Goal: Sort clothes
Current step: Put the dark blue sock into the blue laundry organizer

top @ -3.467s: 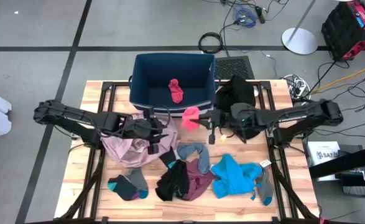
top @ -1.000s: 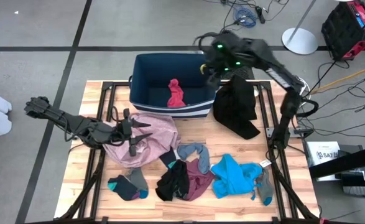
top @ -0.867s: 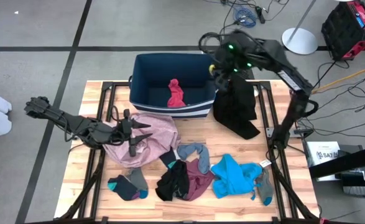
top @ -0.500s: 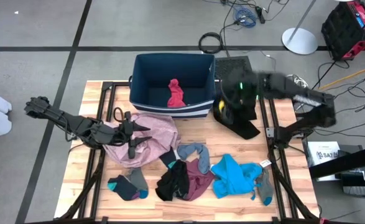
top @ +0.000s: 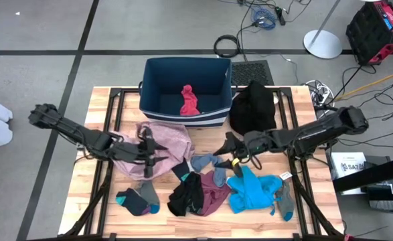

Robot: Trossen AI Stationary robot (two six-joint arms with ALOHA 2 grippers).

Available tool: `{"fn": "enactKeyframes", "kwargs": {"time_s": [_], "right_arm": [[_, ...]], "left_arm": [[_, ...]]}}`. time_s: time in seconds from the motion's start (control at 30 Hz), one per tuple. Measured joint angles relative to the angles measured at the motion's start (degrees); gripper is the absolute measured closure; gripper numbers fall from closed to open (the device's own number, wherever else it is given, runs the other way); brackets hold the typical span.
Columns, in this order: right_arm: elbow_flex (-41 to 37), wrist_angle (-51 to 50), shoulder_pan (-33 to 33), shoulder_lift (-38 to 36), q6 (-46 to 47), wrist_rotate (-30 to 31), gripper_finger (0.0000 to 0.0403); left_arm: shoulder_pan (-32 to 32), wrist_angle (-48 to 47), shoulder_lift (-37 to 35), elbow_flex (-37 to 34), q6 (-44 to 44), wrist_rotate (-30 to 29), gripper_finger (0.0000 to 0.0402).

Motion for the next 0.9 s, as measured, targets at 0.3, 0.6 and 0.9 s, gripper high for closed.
{"fn": "enactKeyframes", "kwargs": {"time_s": [0.3, 0.6, 0.9], "right_arm": [[-1.08, 9.03, 4.35, 7.71, 1.09, 0.06, 0.0172], [-1.1, 14.73, 5.99, 13.26, -1.33, 2.9, 0.0172], [-1.1, 18.71, 5.94, 18.0, -1.64, 2.97, 0.0172]], "left_arm": [[-0.62, -0.71, 10.14, 0.0, -9.84, 14.16, 0.0234], [-1.99, 4.3, 16.64, 0.02, -11.37, 14.62, 0.0234], [-1.98, 6.0, 22.77, 0.04, -1.31, 9.65, 0.0234]]}}
